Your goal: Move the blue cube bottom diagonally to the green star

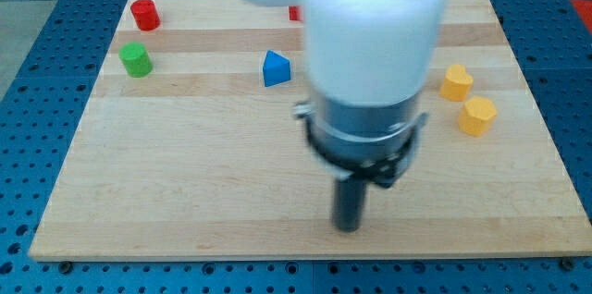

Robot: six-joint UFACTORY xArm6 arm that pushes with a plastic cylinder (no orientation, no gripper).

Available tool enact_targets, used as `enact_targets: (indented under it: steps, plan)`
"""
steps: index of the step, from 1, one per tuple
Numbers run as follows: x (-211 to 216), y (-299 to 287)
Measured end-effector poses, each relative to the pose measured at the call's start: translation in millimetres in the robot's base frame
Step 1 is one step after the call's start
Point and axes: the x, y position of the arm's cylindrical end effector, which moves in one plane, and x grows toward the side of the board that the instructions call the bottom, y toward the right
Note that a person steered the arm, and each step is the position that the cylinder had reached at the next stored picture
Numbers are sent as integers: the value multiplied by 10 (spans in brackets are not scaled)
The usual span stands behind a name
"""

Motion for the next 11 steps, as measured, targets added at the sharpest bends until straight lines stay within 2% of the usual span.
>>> enact_targets:
  steps: [2, 3, 5, 7, 8, 10, 11]
  plan:
    - [-816, 233]
    - [-1006, 287]
    - [-868, 365]
    - [-1206, 348]
    - [-1031, 341]
    - [-926, -124]
    - [-1080, -260]
